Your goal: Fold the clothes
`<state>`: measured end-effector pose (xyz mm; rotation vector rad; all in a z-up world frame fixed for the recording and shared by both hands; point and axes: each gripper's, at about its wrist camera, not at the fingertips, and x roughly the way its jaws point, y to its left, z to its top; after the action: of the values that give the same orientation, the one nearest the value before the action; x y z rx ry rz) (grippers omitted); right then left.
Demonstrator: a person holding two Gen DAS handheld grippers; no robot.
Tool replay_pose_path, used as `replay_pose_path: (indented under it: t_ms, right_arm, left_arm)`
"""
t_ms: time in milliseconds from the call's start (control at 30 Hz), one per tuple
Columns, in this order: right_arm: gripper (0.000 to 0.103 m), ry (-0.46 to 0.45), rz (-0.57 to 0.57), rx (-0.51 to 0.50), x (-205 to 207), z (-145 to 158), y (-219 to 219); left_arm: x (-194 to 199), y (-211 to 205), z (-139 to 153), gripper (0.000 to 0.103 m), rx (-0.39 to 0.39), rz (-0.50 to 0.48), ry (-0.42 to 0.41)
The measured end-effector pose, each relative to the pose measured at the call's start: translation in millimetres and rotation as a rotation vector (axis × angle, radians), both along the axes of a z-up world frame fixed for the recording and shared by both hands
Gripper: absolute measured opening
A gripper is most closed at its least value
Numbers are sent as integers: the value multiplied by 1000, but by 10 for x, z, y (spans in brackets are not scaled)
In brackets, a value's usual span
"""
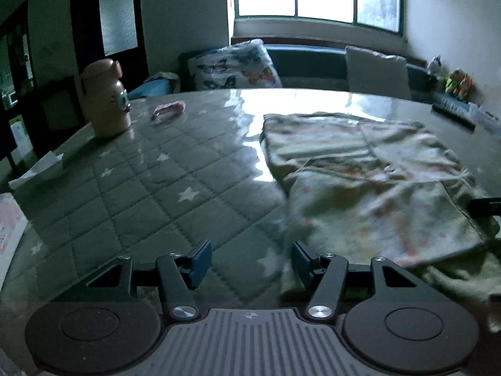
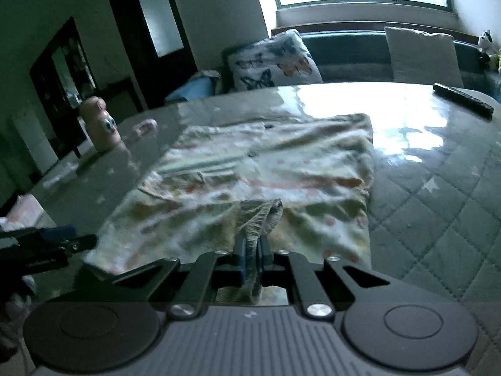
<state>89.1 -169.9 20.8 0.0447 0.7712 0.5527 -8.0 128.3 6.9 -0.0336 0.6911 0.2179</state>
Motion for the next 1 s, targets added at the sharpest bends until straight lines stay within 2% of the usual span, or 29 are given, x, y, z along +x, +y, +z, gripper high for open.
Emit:
replay_pose_path:
  t_ms: [100, 267, 333, 600, 700, 933, 1000]
  right_arm:
    - [10, 12, 0, -31, 20, -58, 1]
    - [12, -46, -3, -36, 53, 54, 20]
    - [12, -55, 13, -22, 79, 77, 54]
    - [12, -71, 105, -42, 185, -21, 274]
    - [13, -68, 110, -54, 235, -82, 288]
    - [13, -73, 103, -61, 242, -73, 199]
    - [13, -76, 120, -63, 188, -73, 204]
  left_arm:
    - [31, 20, 53, 58, -2, -10, -8]
    - [183, -30, 203, 33, -23, -66, -49]
    - [271, -70, 243, 28, -33, -93, -59]
    - [765, -234, 125, 27, -52, -174, -27]
    - [873, -217, 28, 27, -40, -162, 1]
    - [806, -118, 10, 26, -44, -139, -8]
    - [731, -146, 37, 27, -31, -160, -21]
